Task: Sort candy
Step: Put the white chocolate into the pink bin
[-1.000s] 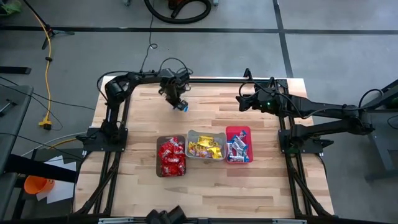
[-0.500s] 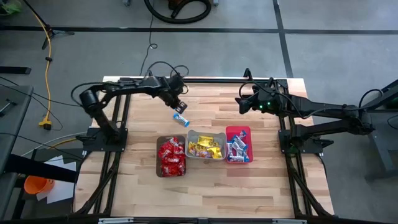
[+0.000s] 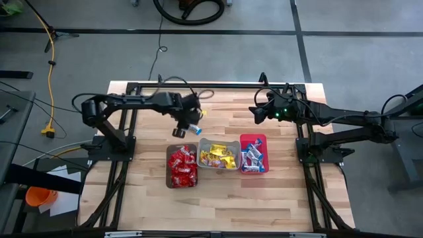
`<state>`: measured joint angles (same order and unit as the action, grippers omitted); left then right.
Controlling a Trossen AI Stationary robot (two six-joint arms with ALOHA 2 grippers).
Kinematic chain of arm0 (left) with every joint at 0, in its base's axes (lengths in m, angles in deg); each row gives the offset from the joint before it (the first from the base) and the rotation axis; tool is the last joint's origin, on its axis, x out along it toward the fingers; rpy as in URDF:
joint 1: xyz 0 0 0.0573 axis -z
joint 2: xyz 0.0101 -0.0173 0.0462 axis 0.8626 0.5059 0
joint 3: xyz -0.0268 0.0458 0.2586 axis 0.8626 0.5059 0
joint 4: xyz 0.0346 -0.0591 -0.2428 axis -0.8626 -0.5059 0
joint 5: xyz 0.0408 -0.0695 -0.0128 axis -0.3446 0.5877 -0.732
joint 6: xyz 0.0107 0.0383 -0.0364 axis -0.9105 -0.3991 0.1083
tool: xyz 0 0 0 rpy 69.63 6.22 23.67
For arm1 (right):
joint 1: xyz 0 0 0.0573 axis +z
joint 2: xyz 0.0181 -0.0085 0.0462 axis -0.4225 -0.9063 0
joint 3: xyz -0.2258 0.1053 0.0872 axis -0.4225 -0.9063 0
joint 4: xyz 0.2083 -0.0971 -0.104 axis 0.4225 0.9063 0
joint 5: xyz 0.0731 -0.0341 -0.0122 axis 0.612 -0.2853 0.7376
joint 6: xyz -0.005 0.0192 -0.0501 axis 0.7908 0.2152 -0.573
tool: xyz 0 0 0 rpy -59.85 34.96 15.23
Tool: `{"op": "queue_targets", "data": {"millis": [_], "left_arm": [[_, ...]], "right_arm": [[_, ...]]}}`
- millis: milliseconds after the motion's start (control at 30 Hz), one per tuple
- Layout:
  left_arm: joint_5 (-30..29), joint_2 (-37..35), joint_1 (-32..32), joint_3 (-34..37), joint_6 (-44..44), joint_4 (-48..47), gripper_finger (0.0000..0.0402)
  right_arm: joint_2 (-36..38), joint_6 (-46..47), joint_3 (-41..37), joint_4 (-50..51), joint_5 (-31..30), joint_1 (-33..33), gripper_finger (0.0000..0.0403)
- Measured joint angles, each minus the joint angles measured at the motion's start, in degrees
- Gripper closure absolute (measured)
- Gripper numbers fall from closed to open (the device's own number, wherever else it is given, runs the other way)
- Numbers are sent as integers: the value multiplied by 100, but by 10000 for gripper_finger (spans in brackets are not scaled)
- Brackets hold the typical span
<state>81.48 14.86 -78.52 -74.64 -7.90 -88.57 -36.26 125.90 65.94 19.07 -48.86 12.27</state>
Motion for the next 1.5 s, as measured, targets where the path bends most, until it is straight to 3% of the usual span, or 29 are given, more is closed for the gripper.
{"op": "queue_targets", "data": {"millis": [333,733,867,1067,1300,1500], "left_arm": [[-425,762,2,61,-708,373,190],[-394,1465,-176,29,-1179,583,175],[-260,1483,-150,30,-1072,542,215],[35,1261,-267,-52,-617,268,377],[37,53,-870,-89,-228,73,397],[559,-1162,-1094,-102,964,806,400]], "right_arm": [[2,-19,0,93,63,0,180],[2,-19,0,141,44,-3,180],[2,69,0,185,43,-3,180],[2,193,0,204,41,-3,180],[2,177,0,299,156,0,180],[20,-25,0,286,159,0,180]]}}
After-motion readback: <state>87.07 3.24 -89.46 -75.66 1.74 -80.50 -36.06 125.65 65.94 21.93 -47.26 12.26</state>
